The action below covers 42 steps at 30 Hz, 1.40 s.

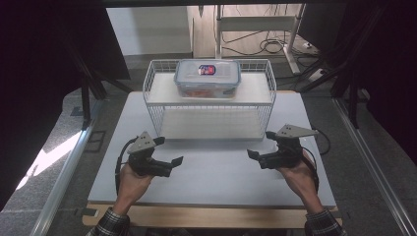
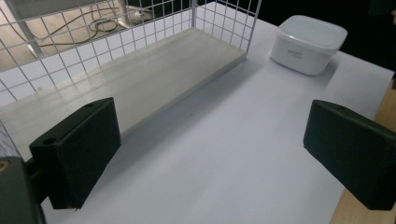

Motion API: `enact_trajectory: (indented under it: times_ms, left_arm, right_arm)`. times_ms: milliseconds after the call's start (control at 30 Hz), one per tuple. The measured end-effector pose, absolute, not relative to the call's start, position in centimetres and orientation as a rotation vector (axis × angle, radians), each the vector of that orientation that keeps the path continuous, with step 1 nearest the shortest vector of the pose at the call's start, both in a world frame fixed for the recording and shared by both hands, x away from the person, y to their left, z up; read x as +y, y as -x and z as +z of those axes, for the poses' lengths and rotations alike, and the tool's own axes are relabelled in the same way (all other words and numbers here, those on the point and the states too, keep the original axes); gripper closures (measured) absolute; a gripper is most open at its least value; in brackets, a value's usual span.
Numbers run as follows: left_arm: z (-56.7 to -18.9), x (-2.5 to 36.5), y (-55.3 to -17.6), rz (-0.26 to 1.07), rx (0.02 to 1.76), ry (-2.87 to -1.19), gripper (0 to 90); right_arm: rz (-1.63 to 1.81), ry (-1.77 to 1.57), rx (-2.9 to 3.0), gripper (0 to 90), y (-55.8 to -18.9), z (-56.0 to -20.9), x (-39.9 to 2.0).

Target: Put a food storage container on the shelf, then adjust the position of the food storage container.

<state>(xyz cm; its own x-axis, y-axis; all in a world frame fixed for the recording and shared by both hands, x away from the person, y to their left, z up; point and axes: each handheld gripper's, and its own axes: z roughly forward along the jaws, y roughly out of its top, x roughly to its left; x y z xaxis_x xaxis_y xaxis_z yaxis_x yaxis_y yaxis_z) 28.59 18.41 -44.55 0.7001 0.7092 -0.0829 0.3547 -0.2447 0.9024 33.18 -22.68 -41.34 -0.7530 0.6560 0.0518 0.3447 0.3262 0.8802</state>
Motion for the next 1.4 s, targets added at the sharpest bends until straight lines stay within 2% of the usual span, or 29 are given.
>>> enact_trajectory:
  times_ms: [567,800,933,1033,1100,1167,1200,1267,1300,1333,1367,1400]
  left_arm:
    - [-48.8,19.4,-26.0,0.477,0.892,-1.891,3.0]
    - [-49.6,19.2,-25.7,0.493,0.894,-1.937,2.8]
    - [-49.8,19.3,-25.8,0.492,0.904,-1.935,2.8]
    - [-50.0,19.5,-25.9,0.488,0.913,-1.936,2.8]
    - [-50.0,19.5,-26.0,0.489,0.916,-1.939,2.8]
    - [-50.1,19.5,-26.0,0.488,0.919,-1.939,2.8]
    - [-50.1,19.5,-26.0,0.488,0.919,-1.942,2.8]
    - [-50.1,19.5,-26.0,0.489,0.918,-1.946,2.8]
    - [-50.2,19.4,-26.0,0.488,0.919,-1.947,2.8]
    - [-50.2,19.4,-26.0,0.488,0.918,-1.948,3.0]
    - [-50.2,19.4,-26.0,0.488,0.917,-1.949,3.0]
    - [-50.2,19.4,-26.0,0.488,0.915,-1.949,3.0]
  right_arm:
    - [1.329,-0.923,2.315,6.3,-30.6,-45.6,-22.9]
    - [1.259,-0.967,2.334,5.8,-30.8,-47.4,-23.3]
    - [1.21,-1.024,2.322,1.6,-31.4,-47.7,-24.0]
    - [1.199,-1.09,2.296,1.7,-31.8,-47.6,-24.6]
    - [1.167,-1.121,2.287,6.7,-31.9,-47.4,-25.0]
    - [1.146,-1.137,2.267,17.1,-31.9,-47.3,-25.5]
    - [1.141,-1.15,2.254,23.9,-32.0,-47.1,-25.9]
    - [1.115,-1.176,2.238,44.2,-32.3,-46.8,-27.1]
    - [1.115,-1.176,2.238,44.2,-32.3,-46.8,-27.1]
    - [1.092,-1.188,2.218,55.8,-32.5,-46.6,-27.9]
    - [1.092,-1.188,2.218,55.8,-32.5,-46.6,-27.9]
    - [1.085,-1.195,2.217,60.2,-32.7,-46.5,-28.4]
